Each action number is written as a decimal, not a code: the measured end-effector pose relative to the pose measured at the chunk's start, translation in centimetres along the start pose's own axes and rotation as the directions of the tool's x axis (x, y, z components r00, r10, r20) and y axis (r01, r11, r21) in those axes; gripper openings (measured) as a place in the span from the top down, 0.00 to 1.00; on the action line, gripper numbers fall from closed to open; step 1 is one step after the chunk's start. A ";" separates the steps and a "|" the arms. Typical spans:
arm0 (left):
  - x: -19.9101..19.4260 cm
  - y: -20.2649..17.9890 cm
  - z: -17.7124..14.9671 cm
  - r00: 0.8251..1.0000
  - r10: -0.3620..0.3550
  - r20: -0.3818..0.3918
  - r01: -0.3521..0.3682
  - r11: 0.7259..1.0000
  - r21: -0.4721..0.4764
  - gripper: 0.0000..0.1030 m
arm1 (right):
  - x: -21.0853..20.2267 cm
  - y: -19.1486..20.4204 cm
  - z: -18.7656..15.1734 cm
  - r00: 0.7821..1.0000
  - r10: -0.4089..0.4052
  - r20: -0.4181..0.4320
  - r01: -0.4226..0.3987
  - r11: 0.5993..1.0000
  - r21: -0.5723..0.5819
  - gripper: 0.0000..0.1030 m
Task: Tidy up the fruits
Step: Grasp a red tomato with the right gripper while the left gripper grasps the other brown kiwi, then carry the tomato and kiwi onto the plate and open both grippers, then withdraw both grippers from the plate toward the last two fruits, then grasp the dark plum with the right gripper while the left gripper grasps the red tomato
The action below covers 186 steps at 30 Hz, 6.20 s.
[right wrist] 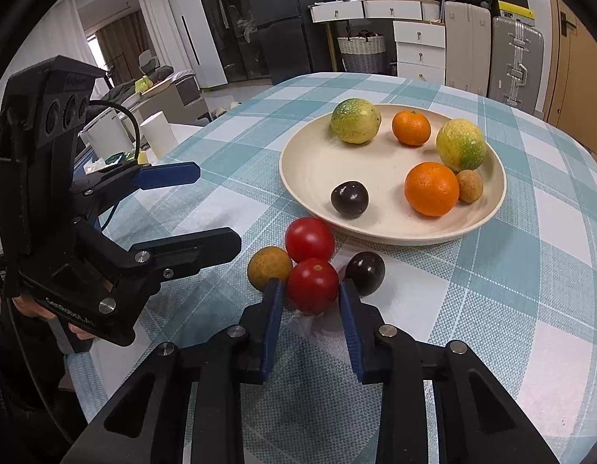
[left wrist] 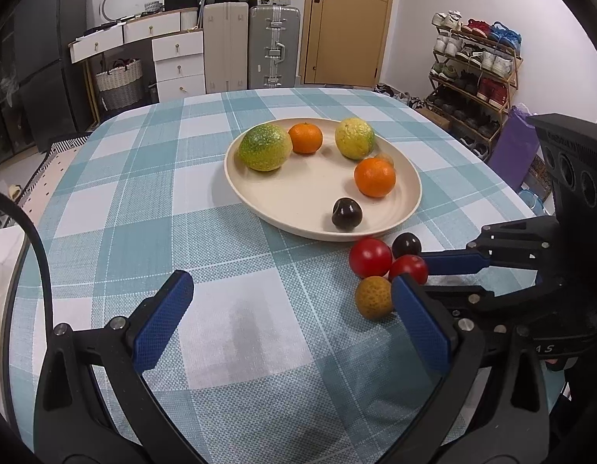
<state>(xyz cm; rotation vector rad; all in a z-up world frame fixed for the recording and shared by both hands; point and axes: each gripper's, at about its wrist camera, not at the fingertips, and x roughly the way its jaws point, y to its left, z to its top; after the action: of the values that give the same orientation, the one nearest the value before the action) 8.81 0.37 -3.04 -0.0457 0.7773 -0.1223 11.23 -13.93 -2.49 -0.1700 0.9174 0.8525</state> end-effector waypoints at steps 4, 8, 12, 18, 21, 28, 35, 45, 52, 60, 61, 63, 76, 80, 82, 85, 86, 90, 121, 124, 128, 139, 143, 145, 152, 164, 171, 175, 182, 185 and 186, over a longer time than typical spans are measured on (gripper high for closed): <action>0.0 0.0 0.0 1.000 -0.002 -0.001 0.002 1.000 0.000 0.01 | -0.1 0.1 -0.1 1.000 -0.006 0.008 0.006 1.000 -0.012 0.74; 0.0 -0.1 -0.1 1.000 -0.018 -0.006 0.018 1.000 0.001 0.01 | -0.5 0.1 -0.3 1.000 -0.002 0.019 0.003 1.000 -0.010 0.74; 0.5 -0.6 -0.3 0.998 -0.052 -0.037 0.052 0.999 0.007 0.01 | -1.7 -0.4 -0.3 0.999 0.003 0.054 -0.003 1.000 0.004 0.74; 1.7 -2.4 -0.8 0.993 -0.075 -0.096 0.080 0.996 0.051 0.17 | -2.5 -1.2 0.0 0.996 -0.008 0.089 0.006 1.000 0.031 0.74; 2.0 -2.9 -0.9 0.989 -0.094 -0.111 0.101 0.993 0.054 0.33 | -2.6 -1.3 0.0 0.996 -0.013 0.094 0.010 0.999 0.035 0.74; 2.4 -3.2 -0.9 0.982 -0.141 -0.129 0.148 0.988 0.046 0.64 | -2.8 -1.7 0.0 0.995 -0.022 0.097 0.017 0.999 0.047 0.74; 2.1 -3.6 -0.9 0.976 -0.179 -0.126 0.187 0.981 0.053 0.76 | -3.0 -1.9 -0.1 0.994 -0.031 0.101 0.025 0.998 0.054 0.74; 0.7 -3.0 -0.3 0.984 -0.167 -0.061 0.169 0.985 0.037 0.76 | -3.5 -2.4 -0.1 0.991 -0.043 0.124 0.034 0.997 0.071 0.74; -0.8 -1.7 1.0 0.990 -0.141 0.027 0.141 0.990 0.007 0.76 | -4.3 -3.1 0.0 0.985 -0.055 0.164 0.040 0.995 0.095 0.74; -0.9 -0.1 2.4 0.991 -0.117 0.066 0.119 0.992 -0.037 0.76 | -4.9 -3.8 0.8 0.980 -0.081 0.183 0.062 0.992 0.111 0.74; -0.8 0.0 2.6 0.991 -0.114 0.069 0.117 0.992 -0.039 0.76 | -4.9 -3.8 0.9 0.979 -0.084 0.184 0.063 0.992 0.113 0.74; -0.6 0.3 2.9 0.991 -0.112 0.072 0.116 0.992 -0.045 0.76 | -4.9 -3.9 1.2 0.978 -0.088 0.188 0.067 0.991 0.115 0.74; 2.6 0.8 5.7 0.993 -0.082 0.087 0.087 0.995 -0.055 0.76 | -3.0 -3.9 3.6 0.980 -0.096 0.175 0.076 0.990 0.116 0.74; 3.9 0.6 6.2 0.994 -0.076 0.078 0.079 0.996 -0.048 0.76 | -2.2 -3.9 4.3 0.981 -0.094 0.173 0.076 0.991 0.107 0.74; 4.4 0.5 6.3 0.995 -0.071 0.075 0.075 0.996 -0.049 0.76 | -1.9 -3.9 4.6 0.981 -0.093 0.170 0.075 0.992 0.106 0.74; 4.9 0.6 6.5 0.995 -0.059 0.075 0.063 0.997 -0.052 0.76 | -1.4 -4.0 5.1 0.981 -0.093 0.170 0.076 0.991 0.109 0.74; 5.1 0.7 6.6 0.996 -0.053 0.075 0.057 0.997 -0.053 0.76 | -1.3 -4.0 5.2 0.981 -0.096 0.171 0.078 0.991 0.109 0.74; 5.9 0.9 6.8 0.997 -0.045 0.067 0.049 0.997 -0.062 0.76 | -0.6 -4.4 5.7 0.982 -0.091 0.165 0.072 0.990 0.118 0.74; 4.8 1.4 5.9 0.997 -0.037 0.064 0.042 0.997 -0.069 0.54 | -2.7 -3.7 4.4 0.966 -0.169 0.195 0.152 0.984 0.096 0.52; 3.4 1.3 5.3 0.997 -0.024 0.077 0.029 0.997 -0.067 0.42 | -3.5 -3.9 3.8 0.966 -0.180 0.183 0.162 0.980 0.112 0.47; 1.4 0.9 4.3 0.994 0.000 0.105 0.006 0.999 -0.052 0.20 | -4.4 -4.2 2.8 0.965 -0.186 0.187 0.163 0.978 0.129 0.21; -2.8 0.6 2.1 0.988 0.010 0.151 0.001 0.998 -0.069 0.01 | -5.0 -3.8 1.2 0.962 -0.208 0.177 0.188 0.974 0.123 0.00; -2.8 0.5 1.8 0.990 0.021 0.137 -0.013 0.998 -0.058 0.01 | -4.1 -3.8 0.9 0.967 -0.208 0.147 0.193 0.975 0.108 0.00; -2.7 0.3 1.6 0.991 0.029 0.133 -0.023 0.999 -0.048 0.01 | -3.8 -3.8 0.8 0.969 -0.205 0.139 0.191 0.976 0.105 0.00; -1.7 -0.7 1.0 0.995 0.023 0.098 -0.022 1.000 -0.008 0.01 | -2.8 -4.1 0.5 0.972 -0.211 0.102 0.200 0.974 0.110 0.00; 0.0 -2.1 0.4 1.000 0.005 0.020 -0.006 0.998 0.055 0.01 | -1.3 -4.5 0.2 0.971 -0.237 0.030 0.232 0.966 0.112 0.00; 1.8 -2.5 0.1 0.998 -0.008 -0.055 0.010 0.999 0.041 0.01 | -1.4 -5.2 0.0 0.975 -0.222 0.025 0.217 0.966 0.139 0.00; 2.6 -2.6 0.1 0.997 0.008 -0.079 -0.005 0.999 0.034 0.01 | -1.5 -5.1 0.1 0.977 -0.212 0.031 0.206 0.970 0.132 0.00; 3.1 -1.9 0.0 0.993 0.050 -0.105 -0.050 0.999 -0.001 0.01 | -1.1 -5.0 0.2 0.979 -0.205 0.016 0.201 0.971 0.126 0.00; 2.9 -1.5 0.0 0.993 0.054 -0.107 -0.055 0.999 -0.003 0.01 | -0.8 -4.5 0.2 0.982 -0.187 -0.001 0.187 0.978 0.096 0.01; 2.7 -1.2 0.1 0.993 0.053 -0.103 -0.053 0.999 -0.004 0.01 | -0.6 -4.3 0.2 0.983 -0.183 -0.009 0.183 0.979 0.086 0.01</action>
<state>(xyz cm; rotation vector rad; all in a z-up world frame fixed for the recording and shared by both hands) 10.70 -1.21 -4.75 -0.0256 0.8808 -0.0719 14.22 -17.05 -2.80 -0.1770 0.9222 0.6410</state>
